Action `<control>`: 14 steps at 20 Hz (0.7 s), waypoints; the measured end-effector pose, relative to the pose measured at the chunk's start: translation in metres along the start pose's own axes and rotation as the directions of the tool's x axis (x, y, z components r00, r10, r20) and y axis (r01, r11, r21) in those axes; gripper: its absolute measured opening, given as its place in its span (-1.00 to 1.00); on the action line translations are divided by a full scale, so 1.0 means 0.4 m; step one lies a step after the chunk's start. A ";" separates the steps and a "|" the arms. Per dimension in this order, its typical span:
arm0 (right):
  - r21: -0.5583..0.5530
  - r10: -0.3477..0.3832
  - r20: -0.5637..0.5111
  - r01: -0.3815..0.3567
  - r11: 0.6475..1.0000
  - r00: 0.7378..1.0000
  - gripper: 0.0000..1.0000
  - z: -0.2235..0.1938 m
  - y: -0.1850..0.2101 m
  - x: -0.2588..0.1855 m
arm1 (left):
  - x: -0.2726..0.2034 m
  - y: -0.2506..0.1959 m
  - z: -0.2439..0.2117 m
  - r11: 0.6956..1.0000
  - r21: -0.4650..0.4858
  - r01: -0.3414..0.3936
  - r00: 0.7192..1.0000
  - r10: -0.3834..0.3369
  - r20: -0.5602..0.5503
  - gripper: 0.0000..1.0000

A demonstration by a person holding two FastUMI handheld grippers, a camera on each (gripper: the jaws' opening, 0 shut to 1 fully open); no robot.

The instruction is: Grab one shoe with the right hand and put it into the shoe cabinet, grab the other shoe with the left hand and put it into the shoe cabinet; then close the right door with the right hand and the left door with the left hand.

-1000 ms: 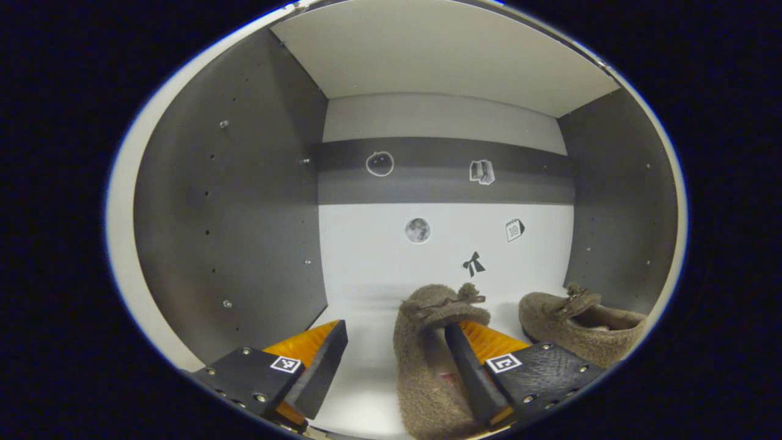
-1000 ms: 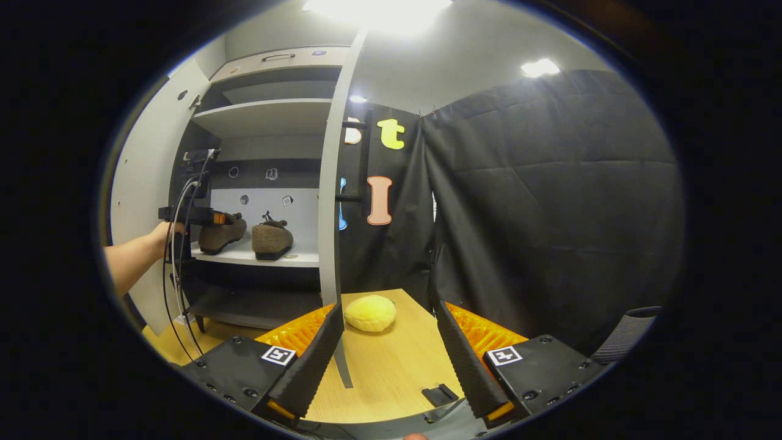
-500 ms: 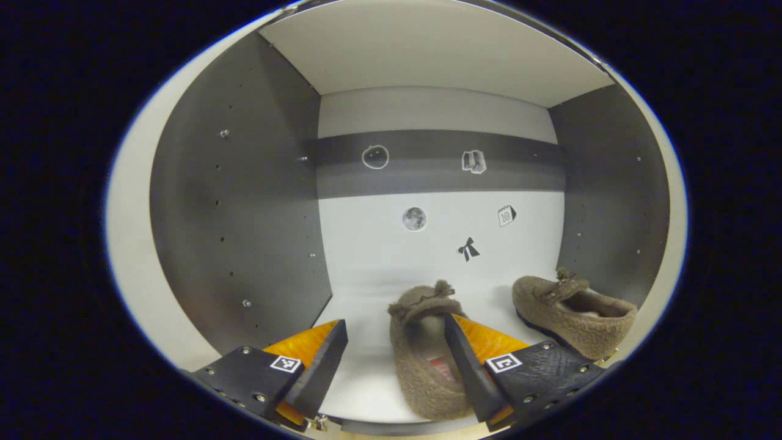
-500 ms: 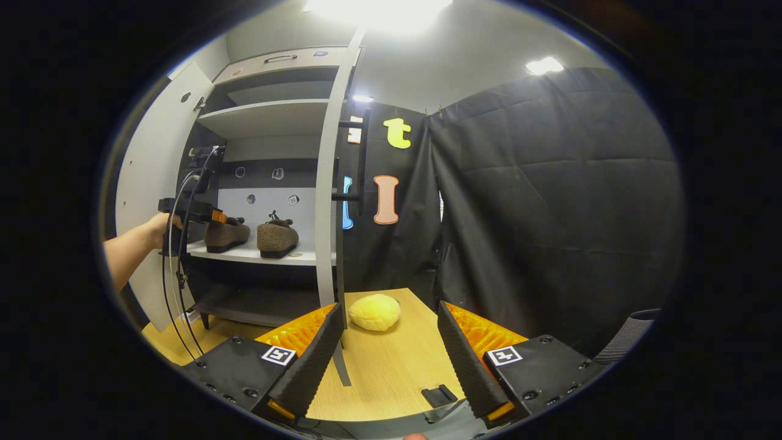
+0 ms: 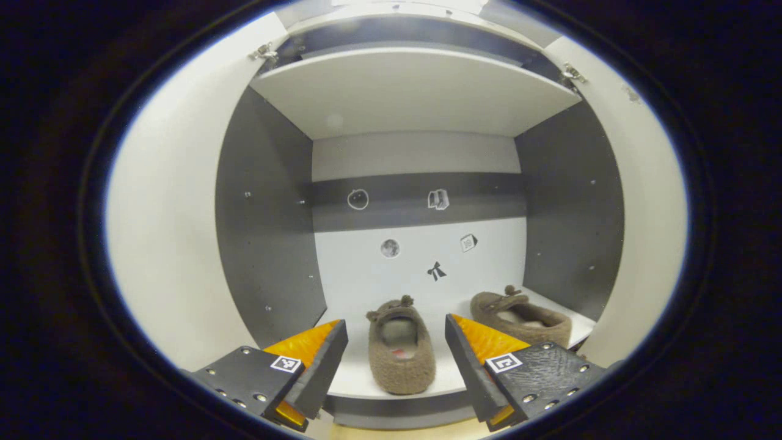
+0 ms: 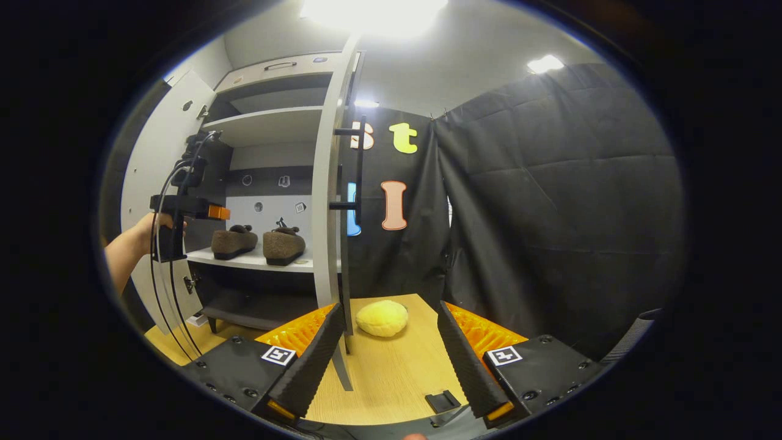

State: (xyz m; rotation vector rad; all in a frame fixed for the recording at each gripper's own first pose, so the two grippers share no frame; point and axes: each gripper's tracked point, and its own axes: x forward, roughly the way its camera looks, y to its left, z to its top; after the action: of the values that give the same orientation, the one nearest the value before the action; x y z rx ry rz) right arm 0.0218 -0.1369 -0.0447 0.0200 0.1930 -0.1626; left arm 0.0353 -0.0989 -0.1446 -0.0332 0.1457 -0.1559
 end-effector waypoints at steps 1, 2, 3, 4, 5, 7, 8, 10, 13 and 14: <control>0.003 0.010 0.006 -0.010 1.000 1.000 0.95 0.008 -0.006 0.003 | -0.032 -0.007 0.011 1.000 0.005 -0.001 1.000 0.001 0.014 0.94; 0.007 0.020 0.013 -0.020 1.000 1.000 0.95 0.014 -0.011 0.008 | -0.068 -0.019 0.026 1.000 0.009 0.000 0.999 0.000 0.032 0.94; 0.011 0.031 0.018 -0.032 0.999 0.999 0.95 0.022 -0.017 0.013 | -0.104 -0.029 0.039 1.000 0.009 0.000 0.999 -0.001 0.049 0.94; 0.015 0.042 0.022 -0.042 0.999 0.999 0.95 0.027 -0.023 0.020 | -0.140 -0.039 0.050 1.000 0.006 0.004 0.998 -0.004 0.063 0.94; 0.019 0.056 0.027 -0.056 0.998 0.998 0.95 0.038 -0.028 0.027 | -0.183 -0.050 0.051 1.000 0.005 0.008 0.997 -0.008 0.073 0.94; 0.020 0.078 0.038 -0.079 0.997 0.996 0.94 0.057 -0.045 0.046 | -0.266 -0.059 0.051 1.000 0.001 -0.001 0.996 0.001 0.086 0.93; 0.018 0.092 0.042 -0.092 0.996 0.995 0.94 0.068 -0.051 0.057 | -0.311 -0.063 0.047 1.000 0.000 -0.005 0.996 0.005 0.090 0.93; 0.012 0.102 0.053 -0.103 0.995 0.993 0.94 0.097 -0.072 0.083 | -0.405 -0.060 0.036 1.000 -0.009 -0.016 0.995 0.017 0.102 0.94; 0.019 0.078 0.063 -0.080 0.997 0.995 0.96 0.149 -0.104 0.129 | -0.529 -0.038 0.000 0.998 -0.051 -0.030 0.995 0.035 0.092 0.94; 0.028 0.071 0.075 -0.073 0.997 0.995 0.95 0.175 -0.104 0.143 | -0.565 -0.022 -0.014 0.997 -0.062 -0.038 0.995 0.044 0.087 0.94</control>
State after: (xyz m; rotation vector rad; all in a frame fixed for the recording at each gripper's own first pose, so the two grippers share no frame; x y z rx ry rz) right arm 0.0836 -0.1896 0.0127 0.0512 0.1153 -0.0939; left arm -0.1878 -0.0723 -0.1175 -0.0971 0.0623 -0.1088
